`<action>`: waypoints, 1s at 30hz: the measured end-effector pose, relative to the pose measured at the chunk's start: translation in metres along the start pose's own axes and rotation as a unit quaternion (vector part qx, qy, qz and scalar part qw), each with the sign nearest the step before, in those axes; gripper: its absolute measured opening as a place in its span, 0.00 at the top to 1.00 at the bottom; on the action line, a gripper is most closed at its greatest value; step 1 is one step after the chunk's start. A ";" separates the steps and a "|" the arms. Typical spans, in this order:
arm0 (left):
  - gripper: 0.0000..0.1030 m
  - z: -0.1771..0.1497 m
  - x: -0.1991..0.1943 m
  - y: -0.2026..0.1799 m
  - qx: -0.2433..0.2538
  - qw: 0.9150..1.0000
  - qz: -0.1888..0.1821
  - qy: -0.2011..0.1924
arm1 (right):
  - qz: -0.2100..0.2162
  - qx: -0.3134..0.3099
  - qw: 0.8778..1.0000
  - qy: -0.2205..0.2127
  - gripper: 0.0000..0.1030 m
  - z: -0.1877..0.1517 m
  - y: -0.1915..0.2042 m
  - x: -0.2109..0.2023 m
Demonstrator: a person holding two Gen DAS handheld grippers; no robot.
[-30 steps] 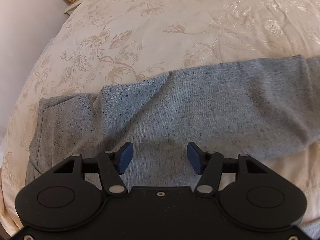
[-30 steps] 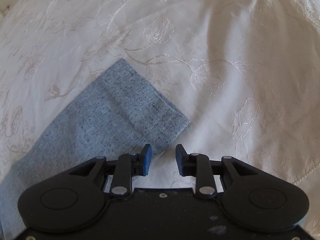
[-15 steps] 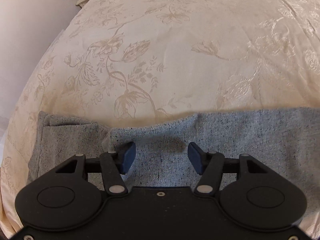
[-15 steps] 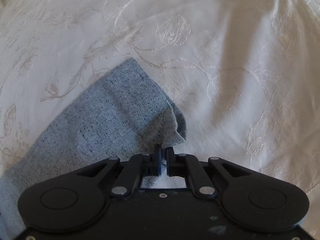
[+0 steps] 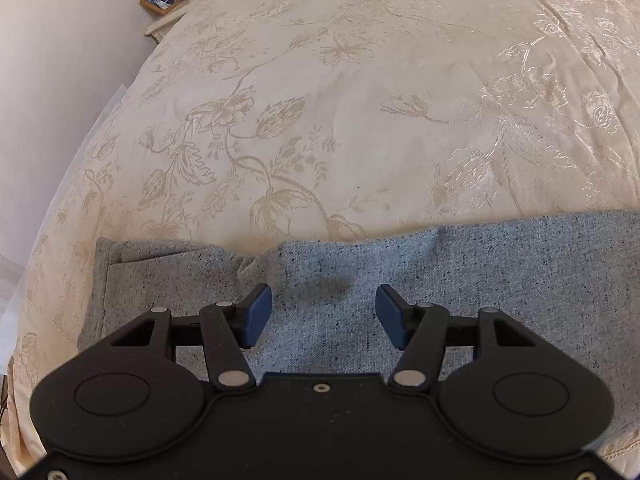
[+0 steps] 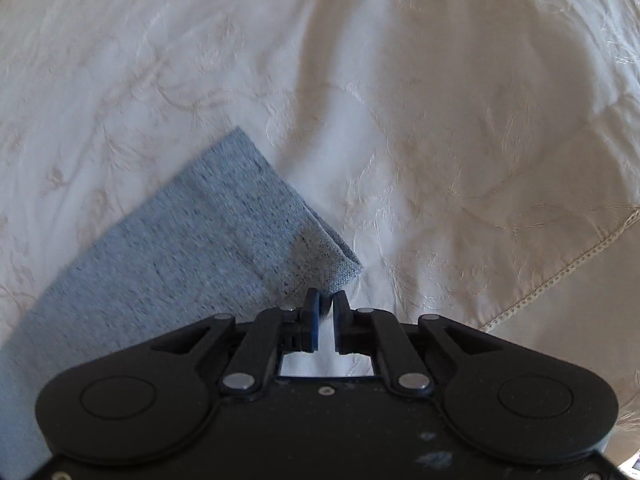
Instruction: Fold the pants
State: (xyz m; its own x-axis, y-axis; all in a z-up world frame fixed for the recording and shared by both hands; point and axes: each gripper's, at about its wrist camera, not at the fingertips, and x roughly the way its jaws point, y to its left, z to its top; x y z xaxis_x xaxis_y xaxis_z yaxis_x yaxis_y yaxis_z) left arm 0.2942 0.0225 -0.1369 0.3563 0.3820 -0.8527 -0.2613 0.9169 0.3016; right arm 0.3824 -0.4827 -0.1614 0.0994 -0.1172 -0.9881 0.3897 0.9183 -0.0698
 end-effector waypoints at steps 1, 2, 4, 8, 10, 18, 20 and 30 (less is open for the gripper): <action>0.38 0.000 0.001 0.002 -0.002 1.000 -0.001 0.001 | -0.016 -0.006 1.000 -0.007 0.91 0.000 0.002 -0.002; 0.38 -0.001 0.002 0.003 -0.004 1.000 -0.001 0.004 | -0.029 -0.008 0.999 -0.031 0.85 0.002 0.006 -0.008; 0.38 -0.001 0.005 0.004 -0.006 1.000 0.001 0.009 | -0.015 -0.008 0.997 -0.072 0.76 0.009 0.013 -0.026; 0.38 0.000 0.010 0.007 -0.023 1.000 0.004 0.020 | 0.045 -0.008 0.996 -0.070 0.73 0.048 0.044 -0.030; 0.38 0.002 0.010 0.009 -0.032 0.999 0.003 0.020 | 0.064 0.002 0.997 -0.053 0.73 0.068 0.058 -0.021; 0.38 0.003 0.006 0.026 -0.067 0.997 -0.003 0.023 | 0.020 0.066 0.998 -0.012 0.73 0.107 0.106 0.024; 0.38 0.004 0.007 0.032 -0.076 0.997 -0.008 0.029 | -0.007 0.065 0.998 0.007 0.73 0.111 0.114 0.042; 0.39 0.018 0.011 0.072 -0.119 0.991 -0.042 0.052 | -0.029 0.010 1.000 0.004 0.96 0.070 0.108 0.021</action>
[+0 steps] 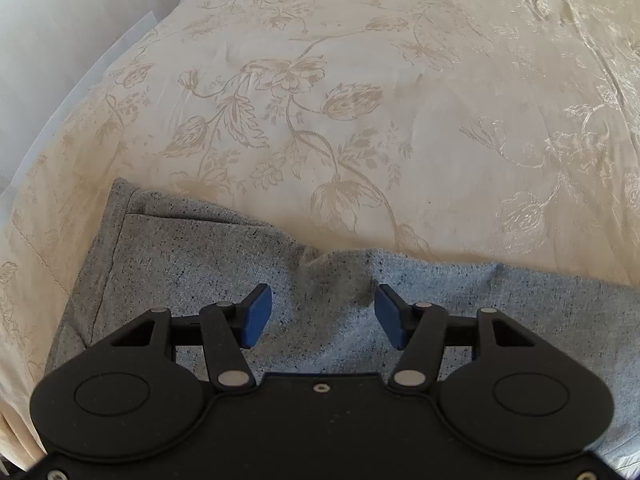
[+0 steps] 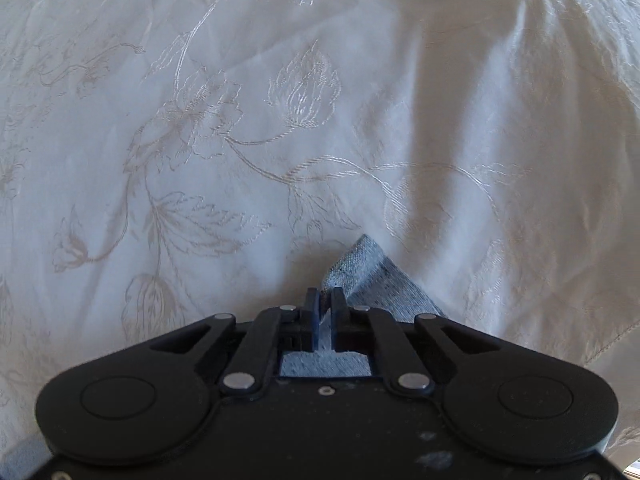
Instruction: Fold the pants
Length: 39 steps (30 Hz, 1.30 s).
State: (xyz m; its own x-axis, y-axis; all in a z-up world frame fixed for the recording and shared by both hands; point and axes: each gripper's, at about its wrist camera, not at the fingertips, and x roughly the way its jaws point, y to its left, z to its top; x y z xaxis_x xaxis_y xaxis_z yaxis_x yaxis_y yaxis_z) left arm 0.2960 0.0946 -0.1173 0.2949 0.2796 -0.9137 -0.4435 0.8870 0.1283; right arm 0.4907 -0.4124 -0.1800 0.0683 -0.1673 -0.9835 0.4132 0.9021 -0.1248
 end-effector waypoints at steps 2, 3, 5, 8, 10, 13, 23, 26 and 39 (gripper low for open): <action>0.40 0.011 0.001 0.008 -0.011 1.000 -0.007 0.009 | 0.011 0.005 1.000 -0.006 0.96 -0.015 -0.017 -0.017; 0.40 0.017 0.001 0.012 -0.017 1.000 -0.013 0.016 | 0.016 0.008 1.000 -0.007 0.96 -0.022 -0.024 -0.023; 0.40 0.029 0.005 0.018 -0.031 0.999 -0.027 0.034 | 0.027 0.021 0.999 -0.005 0.96 -0.041 -0.045 -0.038; 0.40 0.045 0.013 0.022 -0.041 0.996 -0.042 0.062 | 0.033 0.029 0.999 0.000 0.96 -0.066 -0.065 -0.047; 0.40 0.054 0.018 0.020 -0.035 0.996 -0.038 0.075 | 0.026 0.030 0.999 -0.003 0.98 -0.082 -0.078 -0.055; 0.40 0.061 0.026 0.012 -0.012 0.996 -0.023 0.090 | -0.016 0.016 1.000 -0.021 0.99 -0.104 -0.091 -0.064; 0.40 0.081 0.057 -0.010 -0.028 0.986 -0.051 0.158 | 0.031 0.019 0.999 -0.018 0.90 -0.139 -0.114 -0.079; 0.40 0.079 0.060 -0.013 -0.032 0.985 -0.062 0.158 | 0.082 0.046 0.996 -0.009 0.87 -0.135 -0.109 -0.074; 0.40 0.050 0.059 -0.018 0.005 0.989 -0.064 0.132 | 0.168 0.154 0.972 0.053 0.74 -0.118 -0.085 -0.028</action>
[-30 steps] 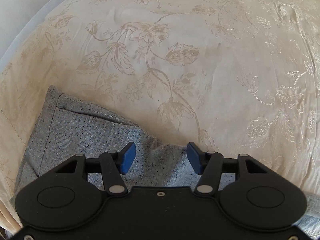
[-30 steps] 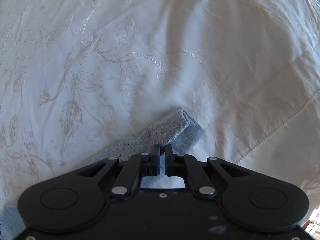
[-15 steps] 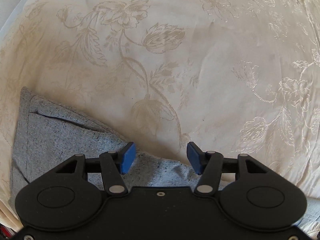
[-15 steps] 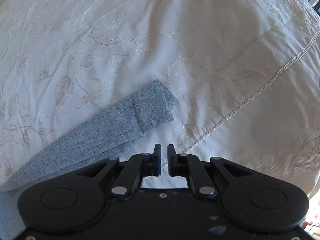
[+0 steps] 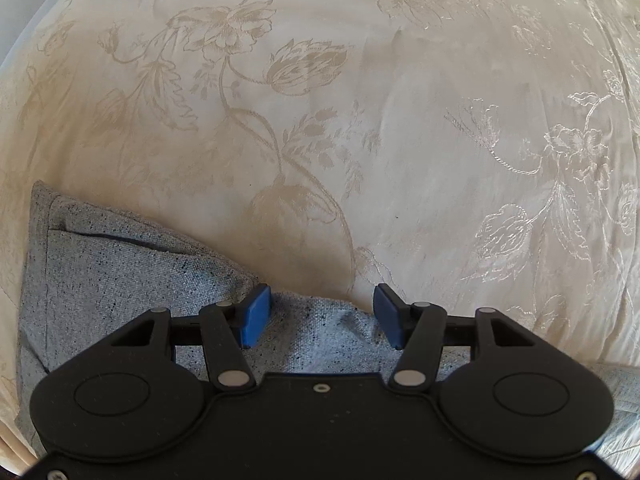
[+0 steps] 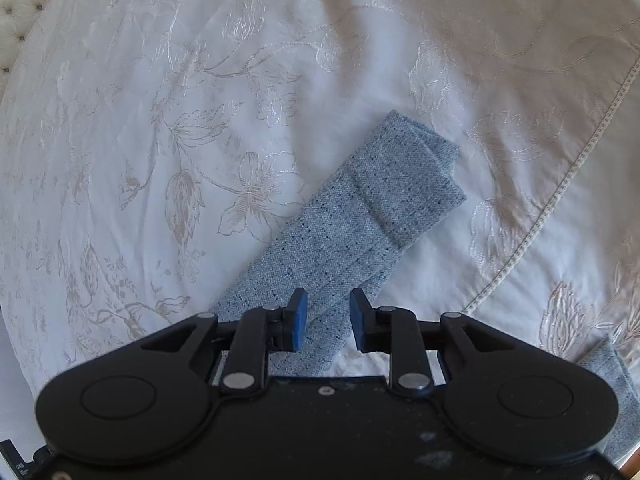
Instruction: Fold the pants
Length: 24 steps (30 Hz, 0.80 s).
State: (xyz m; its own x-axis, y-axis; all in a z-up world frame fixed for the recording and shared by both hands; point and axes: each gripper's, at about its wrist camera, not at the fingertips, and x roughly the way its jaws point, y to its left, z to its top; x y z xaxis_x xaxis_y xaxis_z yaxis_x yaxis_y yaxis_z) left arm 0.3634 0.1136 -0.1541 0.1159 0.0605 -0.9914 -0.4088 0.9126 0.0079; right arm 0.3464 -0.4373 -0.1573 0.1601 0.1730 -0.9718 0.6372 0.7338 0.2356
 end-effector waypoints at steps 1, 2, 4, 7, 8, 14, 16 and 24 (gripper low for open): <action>0.40 -0.002 0.000 0.002 -0.003 1.000 -0.002 0.000 | -0.002 0.001 1.000 0.003 0.74 0.001 0.003 0.007; 0.40 -0.004 -0.001 0.005 -0.009 1.000 -0.006 -0.001 | -0.006 0.002 1.000 0.006 0.74 0.001 0.005 0.014; 0.40 -0.007 -0.002 0.011 -0.021 1.000 -0.013 -0.003 | -0.020 0.006 1.000 0.008 0.74 0.004 0.008 0.027; 0.40 -0.008 -0.008 0.020 -0.037 0.999 -0.020 -0.006 | -0.017 0.020 1.000 -0.005 0.74 0.010 0.010 0.032; 0.40 -0.009 -0.009 0.022 -0.042 0.999 -0.022 -0.006 | -0.014 0.024 0.999 -0.018 0.74 0.014 0.010 0.030; 0.40 -0.009 -0.021 0.022 -0.041 0.999 -0.019 -0.009 | 0.000 0.038 0.999 0.003 0.73 0.004 -0.002 0.022; 0.40 -0.009 -0.021 0.019 -0.038 0.999 -0.017 -0.009 | -0.004 0.032 0.999 0.006 0.73 -0.005 -0.005 0.024; 0.40 -0.004 -0.031 0.014 -0.023 0.999 -0.017 -0.026 | 0.025 0.063 0.997 -0.027 0.73 0.009 -0.006 0.036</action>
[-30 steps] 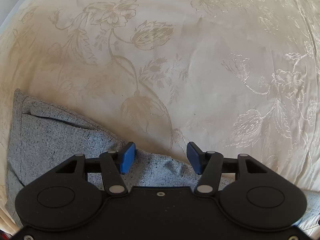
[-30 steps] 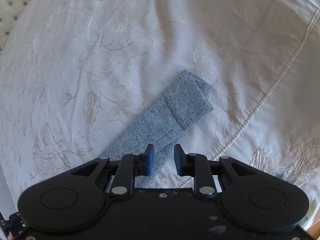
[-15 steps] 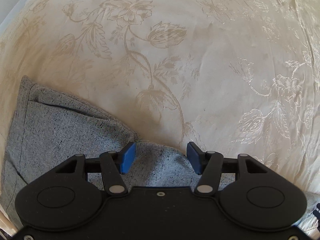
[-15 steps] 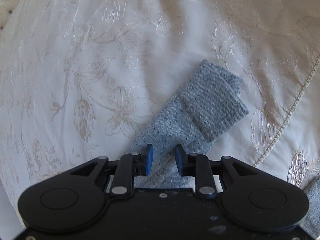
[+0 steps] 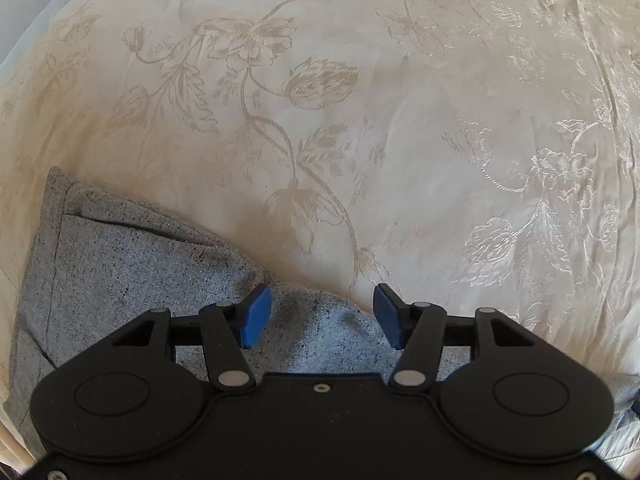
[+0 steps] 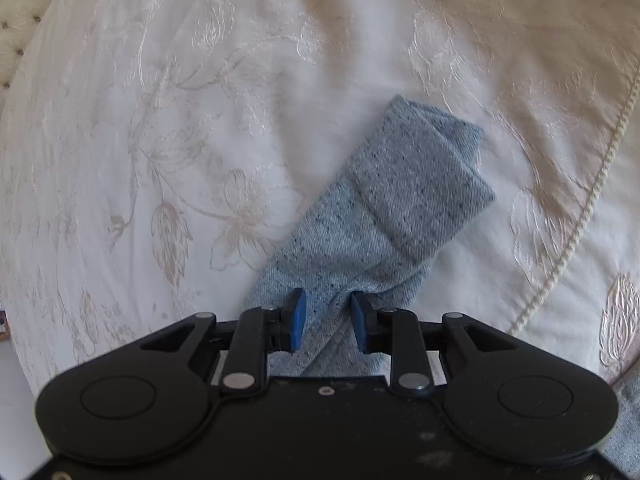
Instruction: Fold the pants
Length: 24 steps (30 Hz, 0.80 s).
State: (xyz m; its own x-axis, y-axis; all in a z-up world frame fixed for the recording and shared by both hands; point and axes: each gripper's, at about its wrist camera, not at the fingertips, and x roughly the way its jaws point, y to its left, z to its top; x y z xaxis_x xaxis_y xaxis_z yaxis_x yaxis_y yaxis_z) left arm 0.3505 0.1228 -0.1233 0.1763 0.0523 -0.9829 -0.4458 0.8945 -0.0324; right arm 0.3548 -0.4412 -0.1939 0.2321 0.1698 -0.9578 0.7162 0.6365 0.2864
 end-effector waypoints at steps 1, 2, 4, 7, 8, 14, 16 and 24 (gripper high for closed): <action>0.40 0.000 -0.002 0.000 0.002 1.000 0.001 -0.004 | 0.002 -0.001 1.000 -0.009 0.73 0.003 0.002 -0.001; 0.40 0.001 -0.003 0.000 0.003 1.000 0.002 -0.006 | 0.002 -0.005 1.000 -0.020 0.73 0.006 0.005 -0.004; 0.40 0.002 -0.004 0.000 0.004 1.000 0.004 -0.008 | -0.003 -0.016 0.999 -0.041 0.73 0.009 0.009 -0.008; 0.40 0.000 -0.006 0.001 0.000 1.000 0.003 -0.009 | -0.025 -0.031 0.999 -0.034 0.73 0.011 0.015 -0.005; 0.40 -0.001 -0.006 0.001 0.000 1.000 0.002 -0.009 | -0.031 -0.030 0.999 -0.020 0.74 0.010 0.015 -0.004; 0.40 -0.004 0.001 0.000 -0.001 1.000 0.003 -0.002 | -0.032 -0.024 0.999 -0.007 0.73 -0.012 0.006 -0.017; 0.40 -0.005 0.002 -0.001 -0.002 1.000 0.004 -0.001 | -0.032 -0.030 0.999 0.005 0.73 -0.016 0.005 -0.011; 0.40 -0.002 -0.002 0.001 0.001 1.000 0.007 -0.011 | -0.019 -0.009 0.999 -0.037 0.73 -0.002 0.017 0.011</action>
State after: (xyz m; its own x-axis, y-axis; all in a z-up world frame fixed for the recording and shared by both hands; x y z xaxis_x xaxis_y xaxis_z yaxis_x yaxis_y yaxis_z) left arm 0.3478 0.1223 -0.1218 0.1889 0.0753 -0.9791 -0.4471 0.8943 -0.0175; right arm 0.3682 -0.4271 -0.1992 0.2541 0.0897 -0.9630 0.7138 0.6544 0.2494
